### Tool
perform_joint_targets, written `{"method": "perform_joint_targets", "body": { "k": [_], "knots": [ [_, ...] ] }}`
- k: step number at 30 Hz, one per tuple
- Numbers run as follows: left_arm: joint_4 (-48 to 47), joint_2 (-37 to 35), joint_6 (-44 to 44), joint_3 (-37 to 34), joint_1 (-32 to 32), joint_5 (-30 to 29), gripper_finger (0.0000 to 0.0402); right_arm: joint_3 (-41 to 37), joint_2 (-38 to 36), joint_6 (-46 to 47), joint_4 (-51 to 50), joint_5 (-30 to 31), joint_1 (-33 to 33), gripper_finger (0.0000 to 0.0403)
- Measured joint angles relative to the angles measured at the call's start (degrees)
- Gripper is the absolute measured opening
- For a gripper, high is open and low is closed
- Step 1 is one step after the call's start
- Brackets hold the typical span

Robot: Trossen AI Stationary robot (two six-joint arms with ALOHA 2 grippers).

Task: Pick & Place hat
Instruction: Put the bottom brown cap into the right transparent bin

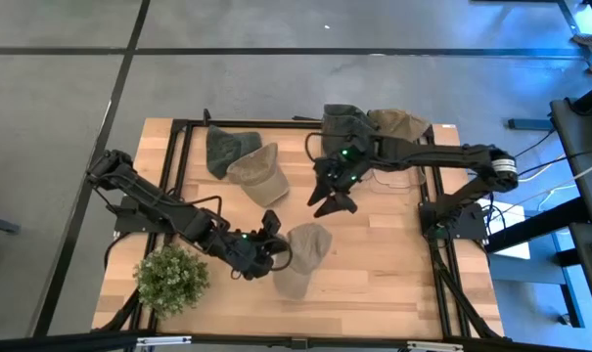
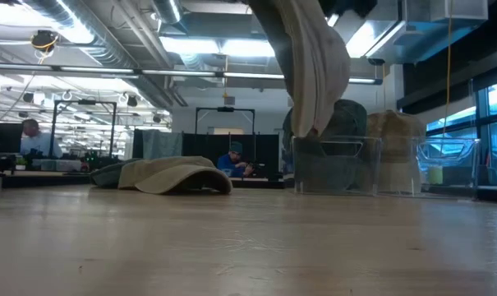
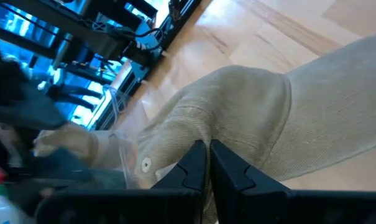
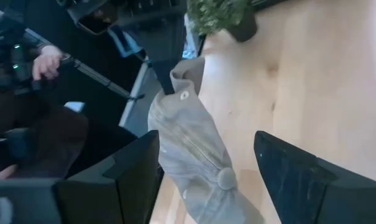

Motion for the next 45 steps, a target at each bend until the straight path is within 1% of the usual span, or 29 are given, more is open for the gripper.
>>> {"method": "perform_joint_targets", "body": {
  "k": [2, 8, 13, 16, 19, 23, 25, 30, 33, 38, 45],
  "knots": [
    [0.1, 0.0, 0.0, 0.0, -0.3, -1.0, 0.0008, 0.0, 1.9, 0.1, 0.8, -2.6, 0.2, 0.0264],
    [0.1, 0.0, 0.0, 0.0, -0.5, -1.7, 0.0008, 0.0, 6.3, -0.1, 4.1, -4.8, 1.5, 0.0264],
    [0.1, 0.0, 0.0, 0.0, -0.5, -1.7, 0.0008, 0.0, 7.8, 0.8, 4.3, -11.3, 2.5, 0.0264],
    [-0.1, 0.0, 0.0, 0.0, -0.5, -1.7, 0.0008, 0.0, 7.9, 1.6, 4.0, -12.8, 3.2, 0.0264],
    [-0.1, 0.0, 0.0, 0.0, -0.5, -1.8, 0.0008, 0.0, 7.8, 1.3, 3.5, -12.5, 3.4, 0.0264],
    [-0.1, 0.0, 0.0, 0.0, -0.5, -2.7, 0.0008, 0.0, 7.8, -3.1, -0.3, -5.8, 3.3, 0.0264],
    [-0.1, 0.0, 0.0, 0.0, -0.6, -2.7, 0.0008, 0.0, 7.8, -6.0, -2.9, -3.8, 3.3, 0.0264],
    [-0.1, -0.1, -0.1, 0.0, -0.6, -2.7, 0.0008, 0.0, 7.8, -7.9, -4.6, -4.1, 3.4, 0.0261],
    [-0.1, -0.1, -0.3, 0.0, -0.6, -2.7, 0.0008, 0.0, 7.8, -9.0, -4.6, -5.4, 3.4, 0.0243],
    [-0.3, -0.1, -1.1, 0.0, -0.6, -2.7, 0.0008, 0.0, 7.8, -9.1, -4.6, -6.9, 3.4, 0.0199],
    [-0.3, -0.1, -2.4, 0.0, -0.5, -2.7, 0.0008, 0.0, 7.7, -9.1, -4.5, -7.0, 3.4, 0.0138]
  ]
}}
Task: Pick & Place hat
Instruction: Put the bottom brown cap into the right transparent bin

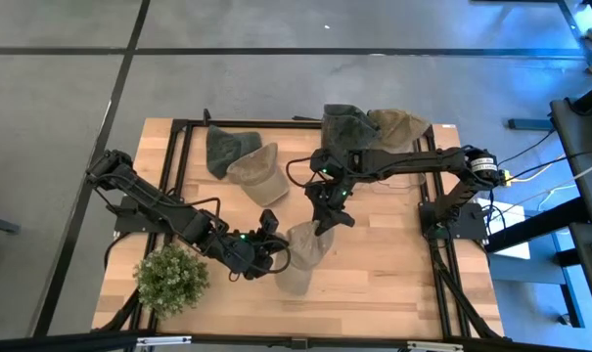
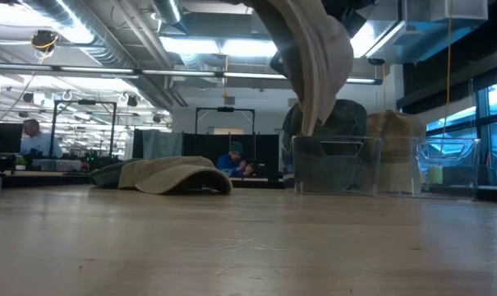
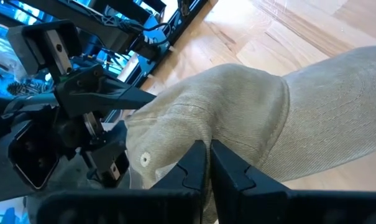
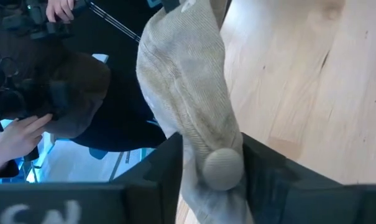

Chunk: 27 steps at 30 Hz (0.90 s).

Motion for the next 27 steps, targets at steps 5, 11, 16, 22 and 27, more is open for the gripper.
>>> {"method": "perform_joint_targets", "body": {
  "k": [5, 11, 16, 22, 27],
  "knots": [
    [-0.5, 0.0, -0.5, 0.0, 0.0, 0.0, 0.0014, 0.0, 0.0, 0.1, 0.0, 0.0, 0.0, 0.0098],
    [-0.5, 0.0, -1.0, 0.0, 0.0, 0.0, 0.0037, 0.0, -0.3, 1.7, -0.1, 0.0, -0.3, 0.0051],
    [-1.3, 0.0, -3.4, 0.0, 0.0, 0.0, 0.0075, 0.0, -0.3, 1.7, -0.3, 0.0, -0.3, 0.0049],
    [-9.0, -2.2, -12.7, 0.0, 0.0, 0.7, 0.0114, 2.1, -2.0, 0.9, -6.1, 3.0, -1.0, 0.0051],
    [-15.9, -6.6, -20.9, 0.0, 0.2, 1.0, 0.0119, 11.2, -5.5, -6.0, -23.9, 13.5, -2.7, 0.005]
  ]
}}
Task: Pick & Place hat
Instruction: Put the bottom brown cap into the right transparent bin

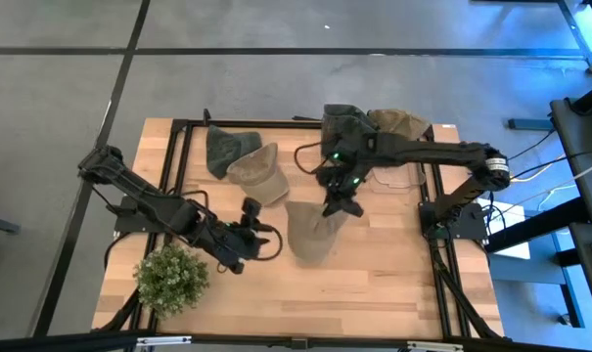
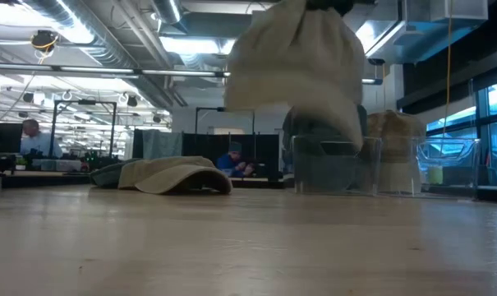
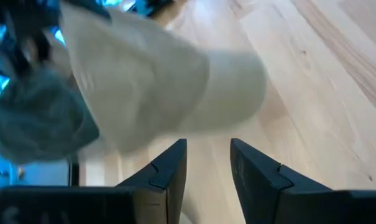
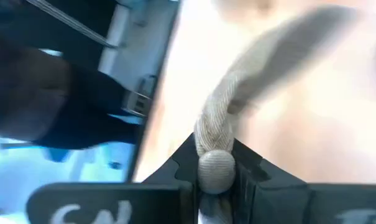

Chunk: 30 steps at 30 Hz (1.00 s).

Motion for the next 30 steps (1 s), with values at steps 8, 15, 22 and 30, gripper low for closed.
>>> {"method": "perform_joint_targets", "body": {
  "k": [8, 15, 22, 30],
  "knots": [
    [-4.9, -3.9, -10.3, 0.0, 2.3, -1.2, 0.0114, 20.5, -4.1, -2.6, -27.9, 22.6, -2.8, 0.0051],
    [-5.0, -3.7, -10.8, 0.0, 4.6, -1.0, 0.0114, 31.6, -6.4, 1.7, -38.6, 39.4, -5.0, 0.0051],
    [-5.5, -3.6, -10.8, 0.0, 6.7, -0.9, 0.0114, 32.7, -10.6, 2.0, -38.8, 46.9, -8.7, 0.0052],
    [-5.5, -3.6, -10.8, 0.0, 8.2, -0.9, 0.0114, 23.7, -15.7, 3.2, -38.9, 47.1, -13.3, 0.0052]
  ]
}}
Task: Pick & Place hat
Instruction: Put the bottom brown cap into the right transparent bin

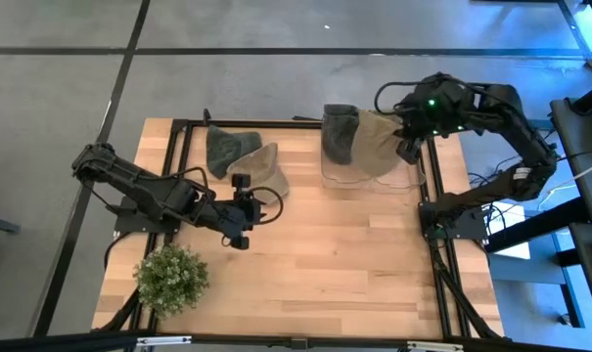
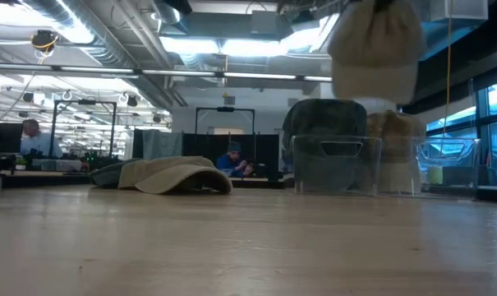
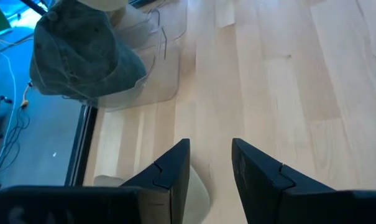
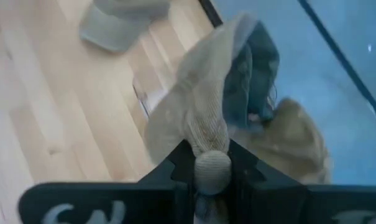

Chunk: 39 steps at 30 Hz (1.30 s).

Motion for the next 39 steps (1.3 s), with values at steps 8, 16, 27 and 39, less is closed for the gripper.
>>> {"method": "perform_joint_targets", "body": {
  "k": [8, 16, 27, 39],
  "knots": [
    [0.0, 0.0, 1.0, 0.0, 1.2, 0.0, 0.0113, -13.8, -7.2, -1.5, 0.0, 0.0, -5.8, 0.0052],
    [0.0, 0.0, 1.0, 0.0, 2.8, 0.0, 0.0112, -23.2, -9.3, -3.9, 3.1, 8.4, -10.3, 0.0053],
    [0.0, 0.0, 0.5, 0.0, 3.3, 3.5, 0.0111, -35.9, -9.2, -12.6, 19.7, 10.1, -16.3, 0.0053],
    [0.0, 0.0, 0.7, 0.0, 3.3, 3.4, 0.0111, -37.3, -9.0, -15.4, 25.1, 16.5, -20.7, 0.0053]
  ]
}}
